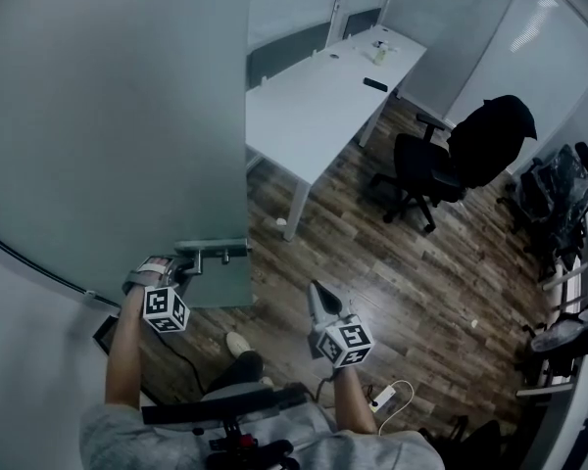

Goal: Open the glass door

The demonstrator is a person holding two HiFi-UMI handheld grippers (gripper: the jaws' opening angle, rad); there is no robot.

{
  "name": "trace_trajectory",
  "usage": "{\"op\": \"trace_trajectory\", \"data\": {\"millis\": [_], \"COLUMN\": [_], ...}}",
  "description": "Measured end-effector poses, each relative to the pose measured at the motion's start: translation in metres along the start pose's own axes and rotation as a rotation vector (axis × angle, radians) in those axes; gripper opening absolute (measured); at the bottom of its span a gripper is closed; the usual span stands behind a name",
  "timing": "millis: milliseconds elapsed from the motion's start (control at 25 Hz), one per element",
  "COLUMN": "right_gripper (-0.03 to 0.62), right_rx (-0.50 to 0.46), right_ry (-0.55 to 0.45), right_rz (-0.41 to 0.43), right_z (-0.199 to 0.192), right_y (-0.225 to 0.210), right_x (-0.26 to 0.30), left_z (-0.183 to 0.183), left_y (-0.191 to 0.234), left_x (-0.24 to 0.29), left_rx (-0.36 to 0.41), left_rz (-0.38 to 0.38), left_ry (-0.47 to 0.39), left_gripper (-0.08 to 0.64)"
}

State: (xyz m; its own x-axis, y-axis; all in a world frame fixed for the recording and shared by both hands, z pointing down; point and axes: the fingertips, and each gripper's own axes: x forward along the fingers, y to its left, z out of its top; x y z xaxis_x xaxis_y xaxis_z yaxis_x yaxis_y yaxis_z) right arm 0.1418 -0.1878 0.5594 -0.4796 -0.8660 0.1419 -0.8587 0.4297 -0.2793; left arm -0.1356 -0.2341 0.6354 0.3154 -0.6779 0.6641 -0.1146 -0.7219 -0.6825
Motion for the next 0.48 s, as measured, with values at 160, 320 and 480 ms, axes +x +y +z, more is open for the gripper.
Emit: {"op": "trace_trajectory", "data": {"millis": [160,320,480], "right_gripper": [0.002,0.002,0.002], "right_rx": [-0.002,-0.005,-0.005], "right_ry": [-0.009,-0.01,-0.013], "right_rz": [0.008,0.014,0.016], "right_z": [-0.002,-0.006,-0.011], "right_y": [0.009,0.015,0.022], "right_x": [-0.015,-0.029,-0.047], "left_z": [0.003,0.005,0.006], "left_y": [-0.014,-0.029,-0.043], "left_x": [-0.014,-0.025,-0.037], "left_rx": [0.008,0.027,0.051], "left_rz": [0.001,-0.009,-0.014], "left_ry": [0.001,0.001,-0.002], "left_gripper": [0.041,0.041,0.04]}}
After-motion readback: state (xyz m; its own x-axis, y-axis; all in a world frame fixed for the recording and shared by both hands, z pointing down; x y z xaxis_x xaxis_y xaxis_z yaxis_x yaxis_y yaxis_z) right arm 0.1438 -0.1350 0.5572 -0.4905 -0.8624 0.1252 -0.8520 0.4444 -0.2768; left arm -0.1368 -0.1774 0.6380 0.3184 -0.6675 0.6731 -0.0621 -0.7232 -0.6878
